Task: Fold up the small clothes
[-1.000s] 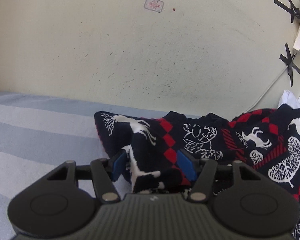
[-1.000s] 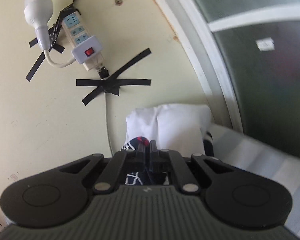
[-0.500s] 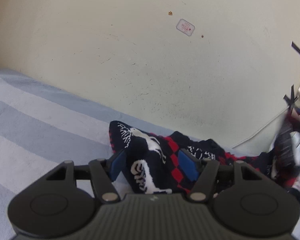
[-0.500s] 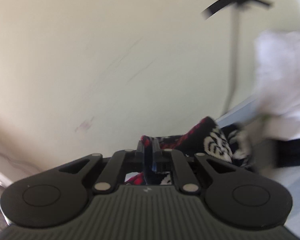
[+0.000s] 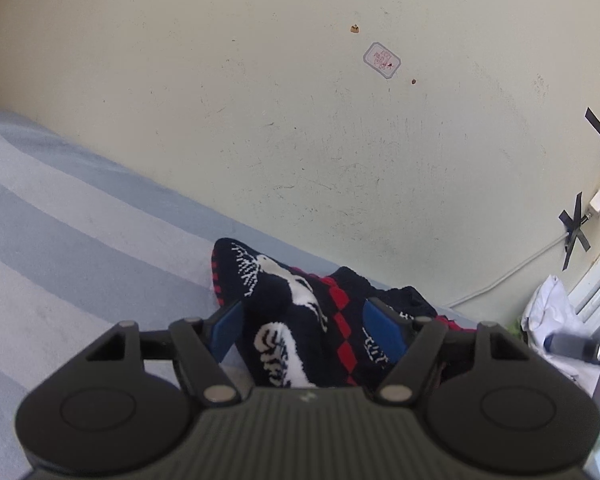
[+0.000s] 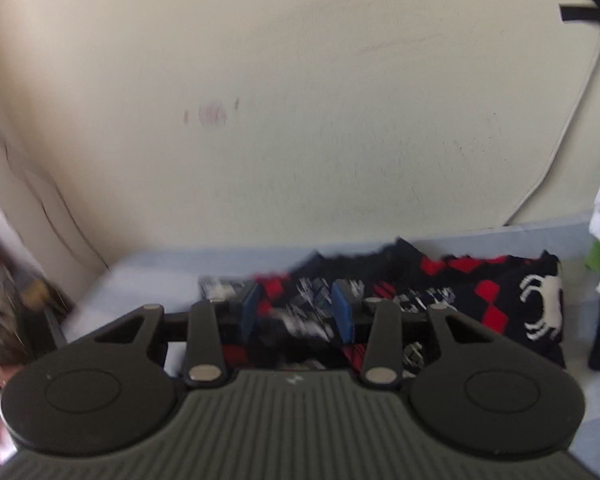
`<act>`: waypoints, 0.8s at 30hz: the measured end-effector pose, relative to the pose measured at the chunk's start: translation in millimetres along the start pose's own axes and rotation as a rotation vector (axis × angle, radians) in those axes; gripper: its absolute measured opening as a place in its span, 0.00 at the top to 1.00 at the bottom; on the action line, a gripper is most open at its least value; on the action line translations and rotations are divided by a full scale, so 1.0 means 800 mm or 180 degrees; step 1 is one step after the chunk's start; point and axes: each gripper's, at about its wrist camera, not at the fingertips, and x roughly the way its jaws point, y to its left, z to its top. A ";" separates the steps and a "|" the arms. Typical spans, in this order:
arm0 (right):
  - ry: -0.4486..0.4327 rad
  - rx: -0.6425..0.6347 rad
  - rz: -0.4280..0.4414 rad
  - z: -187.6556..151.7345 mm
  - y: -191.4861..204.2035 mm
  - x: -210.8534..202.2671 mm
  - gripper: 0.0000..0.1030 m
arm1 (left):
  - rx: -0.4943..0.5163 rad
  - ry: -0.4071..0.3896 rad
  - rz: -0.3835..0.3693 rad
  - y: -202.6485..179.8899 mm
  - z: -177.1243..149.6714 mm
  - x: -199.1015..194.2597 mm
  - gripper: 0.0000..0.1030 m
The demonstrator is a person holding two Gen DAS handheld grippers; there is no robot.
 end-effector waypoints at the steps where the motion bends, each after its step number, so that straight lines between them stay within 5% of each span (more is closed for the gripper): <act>1: 0.0012 -0.0245 -0.0047 -0.012 0.012 0.001 0.57 | -0.0005 -0.0021 0.0012 0.001 0.001 -0.002 0.33; 3: 0.0011 -0.0868 -0.0157 -0.025 0.035 0.003 0.53 | -0.0050 -0.0054 0.0034 0.006 0.002 -0.005 0.31; 5: 0.0034 -0.1704 -0.0378 -0.031 0.069 0.013 0.27 | -0.0118 -0.0080 0.0054 0.013 0.005 -0.007 0.31; 7: 0.0033 -0.2517 -0.0577 -0.044 0.097 0.029 0.15 | -0.0192 -0.0105 0.0082 0.019 0.008 -0.008 0.31; 11: 0.0448 -0.3900 -0.0807 -0.059 0.123 0.093 0.15 | -0.0338 -0.0157 0.0155 0.034 0.015 -0.010 0.31; 14: 0.0876 -0.4453 -0.0481 -0.062 0.130 0.125 0.18 | -0.0509 -0.0214 0.0191 0.050 0.022 -0.016 0.31; 15: 0.1004 -0.4594 -0.0370 -0.065 0.134 0.132 0.24 | -0.0589 -0.0231 0.0202 0.057 0.025 -0.017 0.31; 16: 0.1169 -0.4685 -0.0297 -0.068 0.138 0.138 0.49 | -0.0680 -0.0245 0.0215 0.065 0.027 -0.018 0.31; 17: 0.1333 -0.4661 -0.0275 -0.066 0.144 0.145 0.74 | -0.0781 -0.0251 0.0222 0.073 0.029 -0.018 0.31; 21: 0.1154 -0.3870 -0.0141 -0.015 0.156 0.140 0.81 | -0.1189 -0.0208 0.0162 0.100 0.031 -0.014 0.31; 24: 0.0360 -0.2282 0.0003 0.069 0.134 0.115 0.81 | -0.1260 -0.0224 0.0142 0.104 0.031 -0.014 0.31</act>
